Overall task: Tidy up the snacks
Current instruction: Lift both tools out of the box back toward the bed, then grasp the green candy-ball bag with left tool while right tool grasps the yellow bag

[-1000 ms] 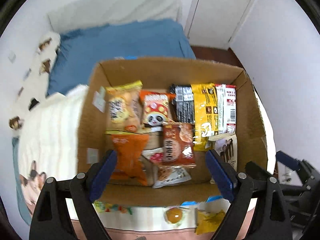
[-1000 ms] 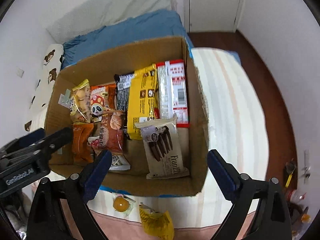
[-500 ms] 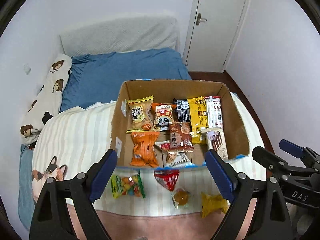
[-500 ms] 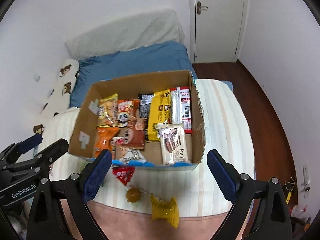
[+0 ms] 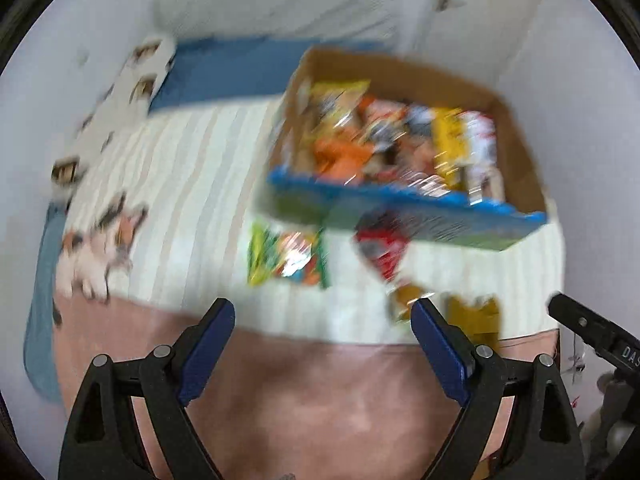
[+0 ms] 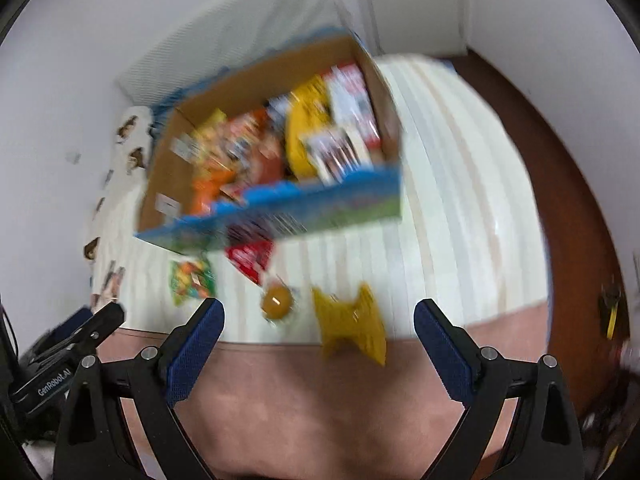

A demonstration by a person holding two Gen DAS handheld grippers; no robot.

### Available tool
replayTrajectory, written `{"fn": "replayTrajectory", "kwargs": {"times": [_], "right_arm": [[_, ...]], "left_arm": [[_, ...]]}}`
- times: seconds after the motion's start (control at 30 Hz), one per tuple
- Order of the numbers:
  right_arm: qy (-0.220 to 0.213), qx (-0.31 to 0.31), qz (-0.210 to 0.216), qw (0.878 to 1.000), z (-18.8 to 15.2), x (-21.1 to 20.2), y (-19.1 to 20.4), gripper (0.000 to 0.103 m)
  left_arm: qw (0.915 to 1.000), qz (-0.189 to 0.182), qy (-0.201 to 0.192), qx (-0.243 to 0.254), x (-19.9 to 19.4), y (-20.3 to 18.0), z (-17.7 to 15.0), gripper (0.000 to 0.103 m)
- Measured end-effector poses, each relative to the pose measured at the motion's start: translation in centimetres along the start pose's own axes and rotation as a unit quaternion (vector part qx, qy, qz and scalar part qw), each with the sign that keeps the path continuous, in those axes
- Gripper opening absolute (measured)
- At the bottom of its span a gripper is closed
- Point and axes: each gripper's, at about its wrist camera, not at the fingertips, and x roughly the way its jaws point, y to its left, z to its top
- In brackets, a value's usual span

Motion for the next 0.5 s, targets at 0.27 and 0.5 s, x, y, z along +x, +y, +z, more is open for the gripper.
{"fn": "replayTrajectory", "kwargs": {"times": [0.27, 0.5], "right_arm": [[0.09, 0.093, 0.014, 0.991, -1.6, 10.2, -3.7, 0.098], [0.113, 0.113, -0.008, 0.987, -1.8, 14.3, -3.9, 0.098]], "left_arm": [[0.9945, 0.014, 0.07, -0.077, 6.8, 5.0, 0.2, 0.09], [0.9912, 0.011, 0.112, -0.069, 12.5, 5.2, 3.5, 0.09]]}}
